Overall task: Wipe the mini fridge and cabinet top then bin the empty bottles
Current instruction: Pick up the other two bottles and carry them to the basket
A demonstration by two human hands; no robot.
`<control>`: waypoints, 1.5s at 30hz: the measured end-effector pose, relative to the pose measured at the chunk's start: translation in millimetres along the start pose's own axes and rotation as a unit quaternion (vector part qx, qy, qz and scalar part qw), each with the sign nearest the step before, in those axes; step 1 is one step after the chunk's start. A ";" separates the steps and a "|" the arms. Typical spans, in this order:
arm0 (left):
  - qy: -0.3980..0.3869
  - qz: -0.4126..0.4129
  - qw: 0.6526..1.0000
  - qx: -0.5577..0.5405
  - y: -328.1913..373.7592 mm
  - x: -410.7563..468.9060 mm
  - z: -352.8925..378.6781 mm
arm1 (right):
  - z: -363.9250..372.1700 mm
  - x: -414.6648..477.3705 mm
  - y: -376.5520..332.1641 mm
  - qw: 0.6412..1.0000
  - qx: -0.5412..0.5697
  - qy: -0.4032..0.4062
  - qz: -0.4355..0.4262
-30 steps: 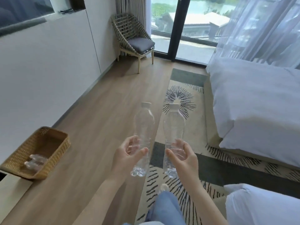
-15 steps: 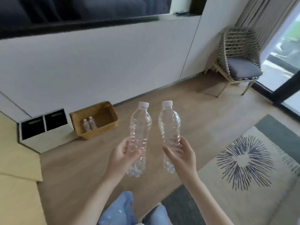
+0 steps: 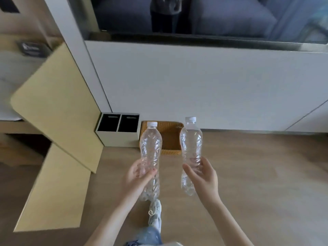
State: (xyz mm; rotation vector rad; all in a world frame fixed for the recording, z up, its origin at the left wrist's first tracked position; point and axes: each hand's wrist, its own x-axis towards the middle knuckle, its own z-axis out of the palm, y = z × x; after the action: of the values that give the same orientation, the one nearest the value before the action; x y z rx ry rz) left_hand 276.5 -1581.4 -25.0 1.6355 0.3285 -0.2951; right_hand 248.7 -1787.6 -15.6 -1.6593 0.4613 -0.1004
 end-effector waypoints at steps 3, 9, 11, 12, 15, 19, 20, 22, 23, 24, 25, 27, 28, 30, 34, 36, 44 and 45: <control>0.017 -0.004 1.000 -0.012 23.4 59.4 -18.2 | 34.8 54.0 -18.3 1.000 0.005 -0.014 0.004; 0.015 0.004 1.000 0.014 61.9 158.2 -35.9 | 78.4 141.4 -34.1 0.999 -0.017 -0.040 0.025; 0.019 0.000 1.000 0.017 60.9 185.3 -34.0 | 88.3 170.9 -28.7 0.998 -0.024 -0.042 0.039; 0.023 -0.005 0.999 0.024 57.4 200.7 -32.4 | 94.1 186.6 -23.8 0.998 -0.025 -0.044 0.046; 0.036 -0.024 0.998 0.052 39.7 251.7 -22.8 | 109.4 238.8 -1.6 0.996 -0.028 -0.054 0.064; 0.051 -0.069 0.994 0.065 5.8 326.7 -2.0 | 131.3 312.7 42.3 0.993 -0.028 -0.065 0.091; 0.058 -0.082 0.993 0.068 -3.2 346.4 5.6 | 136.2 332.4 55.8 0.992 -0.029 -0.063 0.101; 0.063 -0.106 0.990 0.069 -18.1 386.4 24.7 | 145.7 372.1 82.8 0.990 -0.037 -0.059 0.121; 0.061 -0.116 0.989 0.065 -27.6 407.6 34.8 | 149.7 391.2 97.2 0.989 -0.045 -0.058 0.130; 0.058 -0.125 0.989 0.060 -38.8 429.3 45.2 | 153.0 409.5 112.8 0.987 -0.052 -0.055 0.139; 0.055 -0.133 0.988 0.057 -49.4 450.3 54.7 | 156.2 426.9 128.3 0.986 -0.059 -0.051 0.147; 0.043 -0.140 0.987 0.065 -73.9 494.8 72.2 | 162.3 462.8 163.6 0.983 -0.074 -0.043 0.163; 0.034 -0.144 0.986 0.075 -90.1 518.7 79.4 | 165.9 481.4 184.0 0.981 -0.081 -0.040 0.171; 0.003 -0.154 0.983 0.098 -128.4 567.7 93.6 | 173.3 517.5 229.0 0.978 -0.094 -0.032 0.183; -0.023 -0.174 0.979 0.108 -215.2 657.5 122.9 | 189.1 578.2 329.7 0.972 -0.121 -0.023 0.200; -0.036 -0.177 0.977 0.116 -257.3 694.9 139.1 | 197.4 600.0 379.5 0.968 -0.120 -0.008 0.220; -0.042 -0.197 0.966 0.162 -418.9 798.6 175.2 | 226.4 675.8 560.7 0.951 -0.160 -0.006 0.263; -0.038 -0.195 0.966 0.164 -431.1 804.3 178.7 | 227.3 680.8 573.5 0.950 -0.167 -0.005 0.264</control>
State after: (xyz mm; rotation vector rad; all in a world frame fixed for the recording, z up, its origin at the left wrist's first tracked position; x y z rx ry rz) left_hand 855.0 -1694.6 -744.3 1.8705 0.5678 -0.7421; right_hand 808.2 -1857.7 -740.9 -1.8048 0.9396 0.4016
